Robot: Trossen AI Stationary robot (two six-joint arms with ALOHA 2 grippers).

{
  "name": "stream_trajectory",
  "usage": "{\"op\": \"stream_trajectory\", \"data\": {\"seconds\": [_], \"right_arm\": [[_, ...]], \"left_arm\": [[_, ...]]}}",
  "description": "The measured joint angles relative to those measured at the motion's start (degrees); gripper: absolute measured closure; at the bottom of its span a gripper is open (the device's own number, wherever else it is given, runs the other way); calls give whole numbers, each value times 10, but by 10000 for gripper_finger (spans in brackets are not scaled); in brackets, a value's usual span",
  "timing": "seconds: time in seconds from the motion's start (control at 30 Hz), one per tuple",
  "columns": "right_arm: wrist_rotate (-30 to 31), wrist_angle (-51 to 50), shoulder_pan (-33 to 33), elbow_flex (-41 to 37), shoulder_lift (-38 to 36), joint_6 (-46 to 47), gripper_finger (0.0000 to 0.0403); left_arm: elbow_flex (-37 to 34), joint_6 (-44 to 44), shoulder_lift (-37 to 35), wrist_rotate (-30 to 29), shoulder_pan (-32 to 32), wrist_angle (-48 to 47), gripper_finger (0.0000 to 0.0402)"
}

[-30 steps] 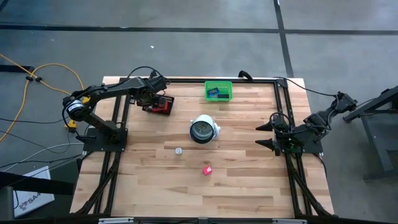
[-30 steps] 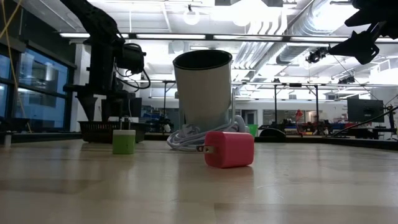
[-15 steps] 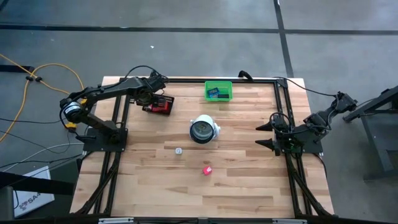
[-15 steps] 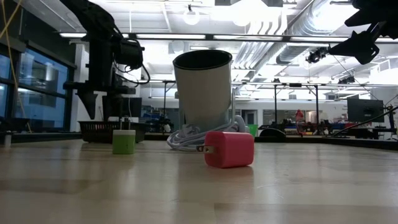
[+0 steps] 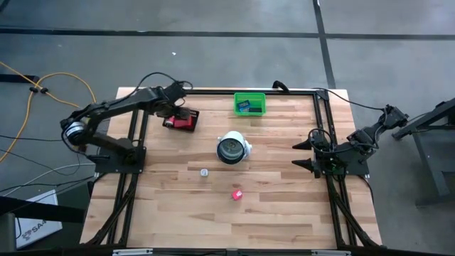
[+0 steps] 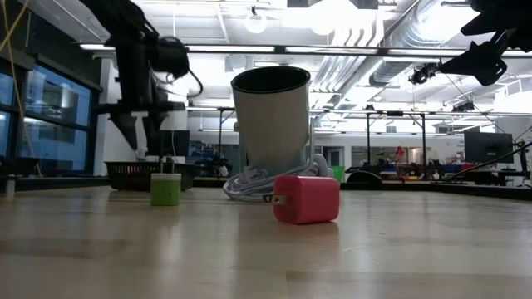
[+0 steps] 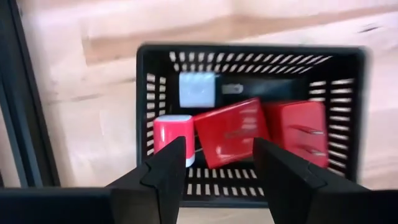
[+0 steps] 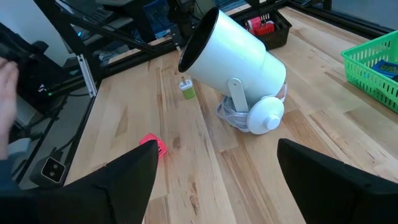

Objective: Pick & Place Office items
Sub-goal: Put the green charger adapter into the black bin

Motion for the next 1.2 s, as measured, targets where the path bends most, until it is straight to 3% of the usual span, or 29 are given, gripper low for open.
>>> {"op": "stream_trajectory", "data": {"seconds": [0.2, 0.43, 0.87, 1.2], "right_arm": [[0, 0, 0, 0, 0, 0, 86], [0, 0, 0, 0, 0, 0, 86], [0, 0, 0, 0, 0, 0, 86], [0, 0, 0, 0, 0, 0, 86]], "left_arm": [[0, 67, -88, 12, -12, -1, 224], [0, 144, -145, 54, -99, 10, 224], [0, 258, -154, 55, -284, 45, 224], [0, 286, -136, 44, -399, 81, 224]]}}
